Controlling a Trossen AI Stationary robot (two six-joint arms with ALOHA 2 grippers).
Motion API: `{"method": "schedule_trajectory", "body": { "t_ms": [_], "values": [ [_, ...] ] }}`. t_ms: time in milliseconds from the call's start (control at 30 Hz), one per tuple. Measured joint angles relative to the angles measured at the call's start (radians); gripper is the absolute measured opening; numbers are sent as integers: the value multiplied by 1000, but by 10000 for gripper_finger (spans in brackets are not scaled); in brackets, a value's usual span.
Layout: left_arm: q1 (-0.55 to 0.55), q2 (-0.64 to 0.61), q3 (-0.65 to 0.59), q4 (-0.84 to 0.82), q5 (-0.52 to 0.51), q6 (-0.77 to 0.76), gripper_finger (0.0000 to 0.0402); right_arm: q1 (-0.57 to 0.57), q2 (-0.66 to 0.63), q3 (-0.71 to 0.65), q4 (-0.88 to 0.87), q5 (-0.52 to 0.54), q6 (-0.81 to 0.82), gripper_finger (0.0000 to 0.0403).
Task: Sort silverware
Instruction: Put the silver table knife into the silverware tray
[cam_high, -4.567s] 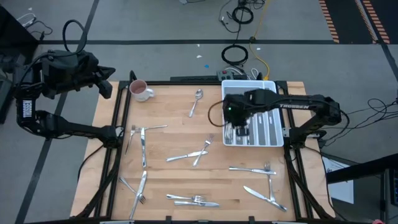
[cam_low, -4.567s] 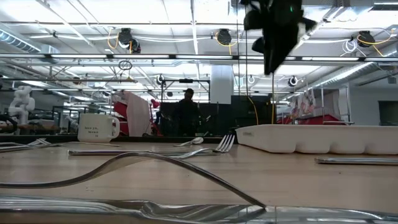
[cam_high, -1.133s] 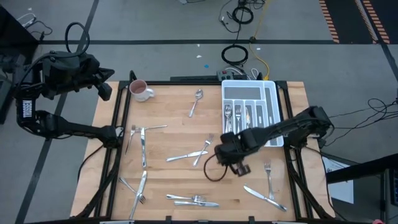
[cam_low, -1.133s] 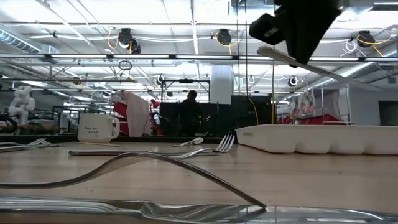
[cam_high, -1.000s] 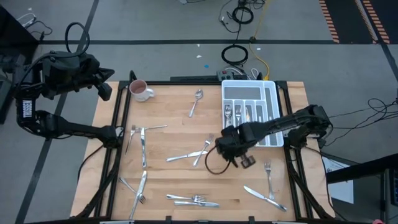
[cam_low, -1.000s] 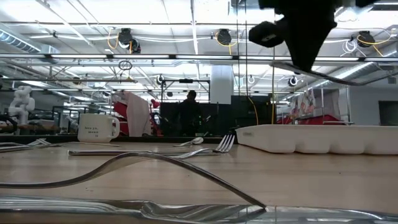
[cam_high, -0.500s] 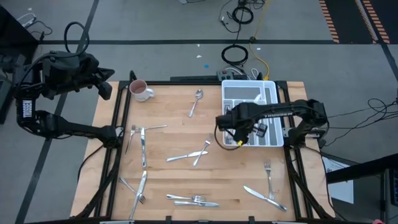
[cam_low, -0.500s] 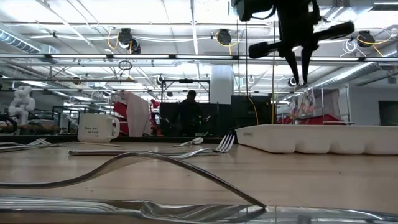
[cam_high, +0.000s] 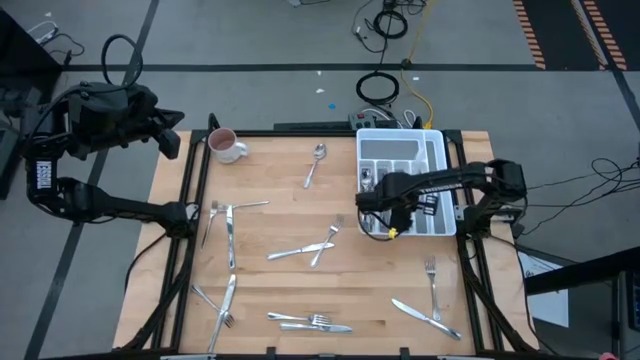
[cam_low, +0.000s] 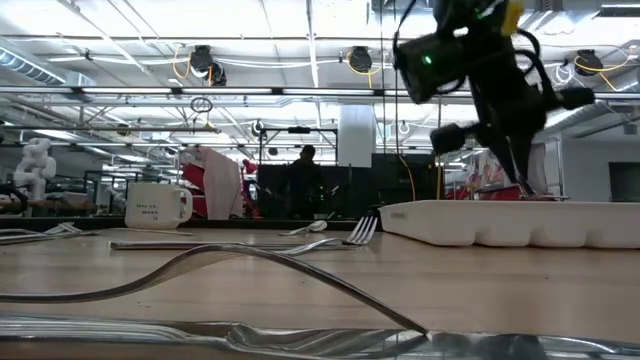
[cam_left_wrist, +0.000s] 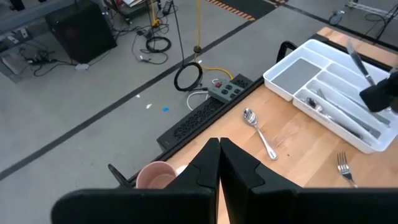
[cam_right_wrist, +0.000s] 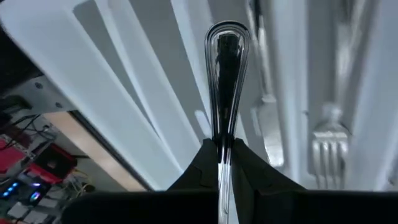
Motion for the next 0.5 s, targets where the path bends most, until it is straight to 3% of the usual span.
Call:
{"method": "schedule_trajectory", "body": {
  "t_ms": [200, 500],
  "values": [
    [0, 0, 0, 0, -7, -4, 13, 3, -66, -144, 136, 5, -54, 0],
    [0, 0, 0, 0, -49, -5, 13, 58, -89, -205, 225, -14, -164, 0]
  ]
}}
